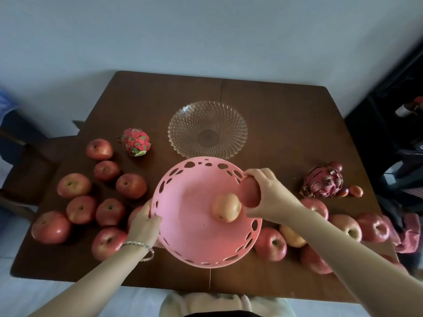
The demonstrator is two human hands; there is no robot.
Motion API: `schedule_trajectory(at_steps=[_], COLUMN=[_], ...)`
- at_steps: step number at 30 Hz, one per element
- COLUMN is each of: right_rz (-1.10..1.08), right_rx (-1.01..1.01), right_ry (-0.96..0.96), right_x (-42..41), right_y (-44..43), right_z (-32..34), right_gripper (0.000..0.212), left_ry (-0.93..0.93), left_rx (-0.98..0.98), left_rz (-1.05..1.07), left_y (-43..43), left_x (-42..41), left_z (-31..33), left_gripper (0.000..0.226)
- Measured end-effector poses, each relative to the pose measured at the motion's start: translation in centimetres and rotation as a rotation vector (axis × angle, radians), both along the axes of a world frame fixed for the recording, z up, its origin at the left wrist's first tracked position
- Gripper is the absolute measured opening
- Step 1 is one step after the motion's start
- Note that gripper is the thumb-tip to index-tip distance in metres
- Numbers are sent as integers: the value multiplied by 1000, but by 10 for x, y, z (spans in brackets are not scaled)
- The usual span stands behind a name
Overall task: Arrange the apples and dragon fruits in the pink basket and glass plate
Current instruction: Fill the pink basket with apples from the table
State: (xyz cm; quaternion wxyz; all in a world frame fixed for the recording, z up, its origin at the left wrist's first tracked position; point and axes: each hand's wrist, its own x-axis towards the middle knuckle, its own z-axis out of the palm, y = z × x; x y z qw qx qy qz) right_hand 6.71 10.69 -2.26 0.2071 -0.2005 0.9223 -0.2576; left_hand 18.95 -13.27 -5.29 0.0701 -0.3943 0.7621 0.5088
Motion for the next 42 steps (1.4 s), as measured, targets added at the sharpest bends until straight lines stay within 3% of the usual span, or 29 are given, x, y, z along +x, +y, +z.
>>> schedule_trajectory(at_steps=[4, 10, 12, 14, 15, 17, 20, 23, 25, 28, 31, 36, 42], right_rz=[3, -41, -66, -80, -82, -84, -81, -66, -53, -44, -48, 12, 94], right_rx=[46, 5, -39, -80, -94, -109, -99, -86, -77, -63, -40, 38, 226], right_ry=[-62, -79, -90, -109, -115, -115, -111, -126, -140, -148, -146, -149, -141], right_x=[4, -9, -13, -17, -18, -20, -21, -19, -16, -12, -8, -8, -11], right_y=[-5, 3, 7, 11, 12, 14, 15, 16, 17, 18, 20, -1, -50], right_z=[-12, -12, -11, -9, -8, -7, -6, -6, -6, -7, -6, -9, -51], right_gripper=[82, 78, 76, 73, 72, 70, 71, 74, 75, 75, 76, 86, 81], left_ry=[-5, -201, -219, 28, 183, 277, -86, -263, -320, -295, -192, 11, 55], left_rx=[2, 4, -283, -742, -844, -745, -458, -433, -409, -350, -364, -363, -330], left_rz=[-32, -98, -267, -492, -605, -831, -927, -1007, -1040, -1019, -918, -693, -640], left_y=[4, 6, 9, 17, 26, 49, 79, 96, 103, 109, 95, 53, 32], left_x=[-7, -9, -10, -13, -17, -38, -77, -110, -120, -124, -111, -84, -65], left_z=[-16, -24, -22, -28, -28, -14, -14, -29, -31, -30, -38, -52, -66], left_gripper=[51, 54, 72, 81, 75, 56, 63, 70, 59, 36, 37, 85, 77])
